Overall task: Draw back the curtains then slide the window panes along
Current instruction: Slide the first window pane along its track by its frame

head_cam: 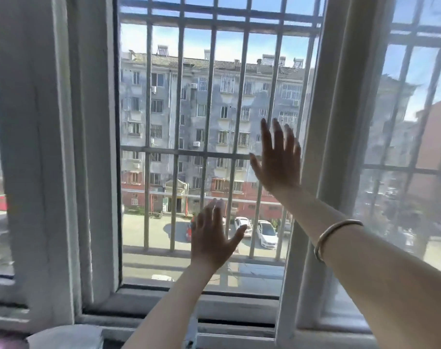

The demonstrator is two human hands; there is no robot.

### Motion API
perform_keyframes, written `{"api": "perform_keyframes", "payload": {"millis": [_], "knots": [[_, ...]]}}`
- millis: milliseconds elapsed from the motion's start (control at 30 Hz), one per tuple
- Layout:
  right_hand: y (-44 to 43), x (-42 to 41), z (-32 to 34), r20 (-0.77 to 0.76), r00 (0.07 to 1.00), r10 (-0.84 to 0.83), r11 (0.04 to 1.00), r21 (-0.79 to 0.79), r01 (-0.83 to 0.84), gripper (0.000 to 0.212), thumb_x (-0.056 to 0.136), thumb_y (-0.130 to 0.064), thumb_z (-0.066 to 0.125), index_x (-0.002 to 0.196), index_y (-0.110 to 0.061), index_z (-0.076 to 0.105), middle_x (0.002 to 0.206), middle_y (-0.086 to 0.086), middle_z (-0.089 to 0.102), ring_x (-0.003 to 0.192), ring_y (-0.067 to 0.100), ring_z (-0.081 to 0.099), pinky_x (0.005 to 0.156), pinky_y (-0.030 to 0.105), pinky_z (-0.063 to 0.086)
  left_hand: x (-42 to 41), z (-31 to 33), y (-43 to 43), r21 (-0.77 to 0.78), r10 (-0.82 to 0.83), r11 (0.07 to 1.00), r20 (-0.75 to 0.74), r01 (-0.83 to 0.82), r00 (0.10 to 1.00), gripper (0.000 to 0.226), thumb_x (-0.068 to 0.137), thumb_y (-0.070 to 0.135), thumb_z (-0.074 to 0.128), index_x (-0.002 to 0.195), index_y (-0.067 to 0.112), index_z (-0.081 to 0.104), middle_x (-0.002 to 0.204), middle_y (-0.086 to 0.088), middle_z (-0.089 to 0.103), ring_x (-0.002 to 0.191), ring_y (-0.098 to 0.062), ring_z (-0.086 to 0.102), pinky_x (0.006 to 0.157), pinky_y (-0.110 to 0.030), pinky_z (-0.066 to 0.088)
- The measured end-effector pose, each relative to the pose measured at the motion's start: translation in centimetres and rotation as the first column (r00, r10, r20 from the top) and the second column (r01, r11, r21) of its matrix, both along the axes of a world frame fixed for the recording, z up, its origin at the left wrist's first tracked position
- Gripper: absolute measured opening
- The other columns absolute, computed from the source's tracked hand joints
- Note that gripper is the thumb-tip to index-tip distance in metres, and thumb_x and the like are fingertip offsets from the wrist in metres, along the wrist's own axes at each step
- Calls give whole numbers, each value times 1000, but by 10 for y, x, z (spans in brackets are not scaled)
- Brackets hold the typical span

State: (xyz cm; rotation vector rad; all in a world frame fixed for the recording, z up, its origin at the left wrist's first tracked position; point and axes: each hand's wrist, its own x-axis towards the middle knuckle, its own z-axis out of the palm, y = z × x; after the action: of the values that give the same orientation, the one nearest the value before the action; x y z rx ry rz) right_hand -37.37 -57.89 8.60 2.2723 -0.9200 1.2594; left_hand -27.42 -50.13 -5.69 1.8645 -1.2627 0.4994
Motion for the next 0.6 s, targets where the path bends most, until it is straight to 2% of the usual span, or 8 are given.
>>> {"api": "perform_keyframes", "payload": {"millis": [100, 167, 267, 467, 600], "knots": [[15, 35, -8, -27, 999, 24, 1000, 12, -24, 71, 91, -39, 44, 145, -20, 1, 155, 10, 6, 141, 32, 7, 113, 47, 12, 33, -1, 22, -21, 17, 1000, -22, -18, 1000, 107, 61, 86, 6, 136, 13, 26, 146, -9, 33, 131, -25, 32, 107, -41, 30], [24, 57, -13, -42, 998, 41, 999, 33, -40, 72, 91, -40, 44, 145, -20, 0, 155, 10, 6, 141, 32, 7, 113, 47, 12, 53, -3, 37, -36, 17, 999, -22, -17, 1000, 104, 62, 84, 11, 137, 13, 25, 145, -9, 34, 131, -24, 33, 106, -40, 29], [47, 108, -20, -48, 997, 65, 997, 44, -63, 72, 90, -38, 46, 145, -17, 3, 154, 12, 10, 140, 33, 10, 112, 46, 14, 102, -9, 66, -42, 18, 999, -22, -19, 1000, 105, 63, 86, 6, 136, 14, 28, 143, -9, 37, 129, -24, 36, 105, -40, 31], [83, 192, -32, -88, 991, 105, 993, 70, -99, 70, 91, -41, 42, 145, -17, 3, 154, 12, 8, 140, 33, 9, 112, 44, 13, 187, -21, 106, -23, 92, 995, -75, -94, 993, 84, 74, 71, 34, 137, 16, 28, 143, -8, 38, 128, -25, 36, 104, -40, 29], [96, 235, -30, -127, 983, 135, 990, 50, -130, 67, 92, -42, 39, 145, -18, 5, 154, 11, 12, 140, 32, 10, 112, 44, 14, 226, -21, 118, -6, 136, 990, -124, -138, 983, 97, 64, 76, 16, 140, 16, 23, 147, -9, 34, 133, -24, 31, 108, -36, 25]]}}
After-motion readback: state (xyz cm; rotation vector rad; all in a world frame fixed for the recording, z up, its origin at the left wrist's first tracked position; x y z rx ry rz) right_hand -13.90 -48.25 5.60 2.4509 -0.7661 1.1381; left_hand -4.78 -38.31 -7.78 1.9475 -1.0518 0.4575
